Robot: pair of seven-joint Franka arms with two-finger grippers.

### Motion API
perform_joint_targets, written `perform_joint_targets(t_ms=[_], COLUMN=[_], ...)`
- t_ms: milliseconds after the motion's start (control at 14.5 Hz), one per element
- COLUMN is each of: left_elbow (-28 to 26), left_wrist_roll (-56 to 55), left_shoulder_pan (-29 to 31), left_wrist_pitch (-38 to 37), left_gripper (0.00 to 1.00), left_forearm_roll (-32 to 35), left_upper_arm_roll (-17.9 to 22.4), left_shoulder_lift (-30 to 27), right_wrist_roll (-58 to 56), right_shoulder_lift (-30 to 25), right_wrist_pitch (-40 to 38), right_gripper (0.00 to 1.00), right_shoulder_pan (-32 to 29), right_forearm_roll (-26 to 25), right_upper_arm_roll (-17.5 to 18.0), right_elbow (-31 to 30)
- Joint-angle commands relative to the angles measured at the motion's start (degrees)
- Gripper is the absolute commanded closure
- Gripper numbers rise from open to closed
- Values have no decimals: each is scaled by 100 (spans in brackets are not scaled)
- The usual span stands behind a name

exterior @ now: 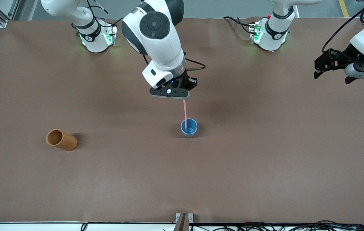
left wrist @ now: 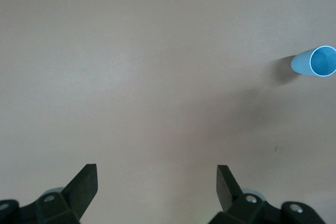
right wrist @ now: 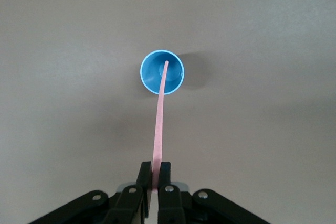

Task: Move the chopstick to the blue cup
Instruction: 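Lower the pink chopstick into the blue cup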

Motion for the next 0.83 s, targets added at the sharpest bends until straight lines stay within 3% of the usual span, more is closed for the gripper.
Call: perform_joint_targets(t_ms=[0, 759], left_elbow=[156, 156], left_wrist_roll=[-26, -26], left_shoulder_pan=[-8, -8], left_wrist_pitch=[-127, -127], left_gripper=[0, 0], left_forearm_roll=[-57, -57], left_upper_arm_roll=[15, 15], left_shoulder_lift=[50, 59], right_wrist_roll=[55, -16], right_shoulder_lift=[66, 435], right_wrist_pitch=[18, 414], right_gripper=[99, 96], right_shoulder_pan=[110, 172], right_forearm_roll=[82, 91], right_upper_arm_roll=[-78, -78], right_elbow=[18, -158])
